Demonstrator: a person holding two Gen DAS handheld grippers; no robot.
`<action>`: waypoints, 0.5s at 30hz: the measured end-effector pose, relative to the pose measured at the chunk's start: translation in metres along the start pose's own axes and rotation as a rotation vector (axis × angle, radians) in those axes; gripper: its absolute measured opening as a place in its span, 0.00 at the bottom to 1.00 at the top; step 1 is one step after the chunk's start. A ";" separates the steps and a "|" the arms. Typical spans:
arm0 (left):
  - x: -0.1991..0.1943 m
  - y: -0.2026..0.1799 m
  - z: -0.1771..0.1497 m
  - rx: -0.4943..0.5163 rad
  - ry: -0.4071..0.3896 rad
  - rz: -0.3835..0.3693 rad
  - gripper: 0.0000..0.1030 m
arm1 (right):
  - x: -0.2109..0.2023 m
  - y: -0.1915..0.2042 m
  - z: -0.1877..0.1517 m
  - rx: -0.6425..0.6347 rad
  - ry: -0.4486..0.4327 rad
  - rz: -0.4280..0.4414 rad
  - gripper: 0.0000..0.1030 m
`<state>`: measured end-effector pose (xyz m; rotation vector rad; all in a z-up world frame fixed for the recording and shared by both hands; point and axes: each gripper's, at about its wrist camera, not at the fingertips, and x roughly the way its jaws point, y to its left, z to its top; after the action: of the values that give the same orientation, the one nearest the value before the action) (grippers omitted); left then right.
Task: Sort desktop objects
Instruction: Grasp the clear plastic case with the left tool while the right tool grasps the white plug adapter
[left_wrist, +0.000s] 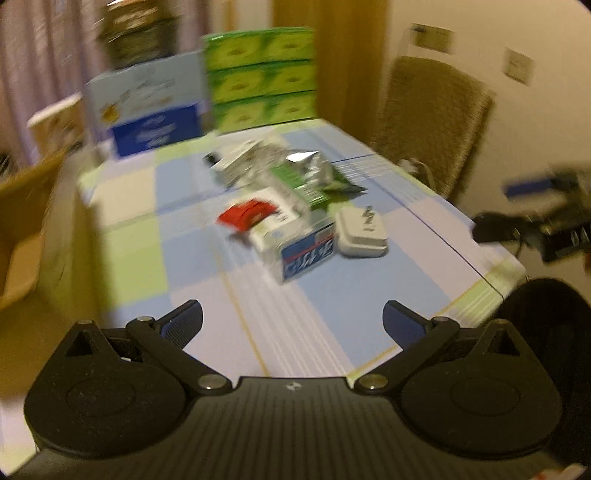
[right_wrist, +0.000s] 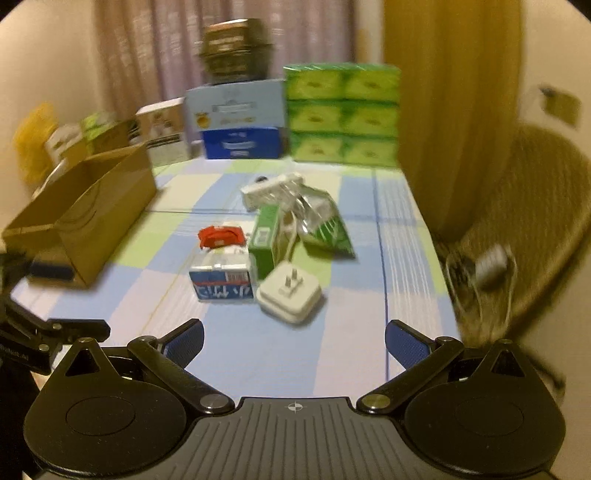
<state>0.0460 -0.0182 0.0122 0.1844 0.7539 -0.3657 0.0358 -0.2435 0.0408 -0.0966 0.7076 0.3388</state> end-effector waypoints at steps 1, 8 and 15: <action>0.004 0.000 0.002 0.031 -0.003 -0.009 0.99 | 0.004 -0.001 0.004 -0.043 -0.007 0.006 0.98; 0.039 0.007 0.016 0.254 -0.044 -0.013 0.99 | 0.053 -0.002 0.012 -0.323 0.048 0.090 0.98; 0.087 0.020 0.030 0.397 -0.004 -0.132 0.95 | 0.113 -0.011 0.017 -0.435 0.163 0.153 0.98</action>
<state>0.1311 -0.0313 -0.0266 0.5083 0.6858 -0.6404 0.1299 -0.2198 -0.0199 -0.4884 0.7950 0.6343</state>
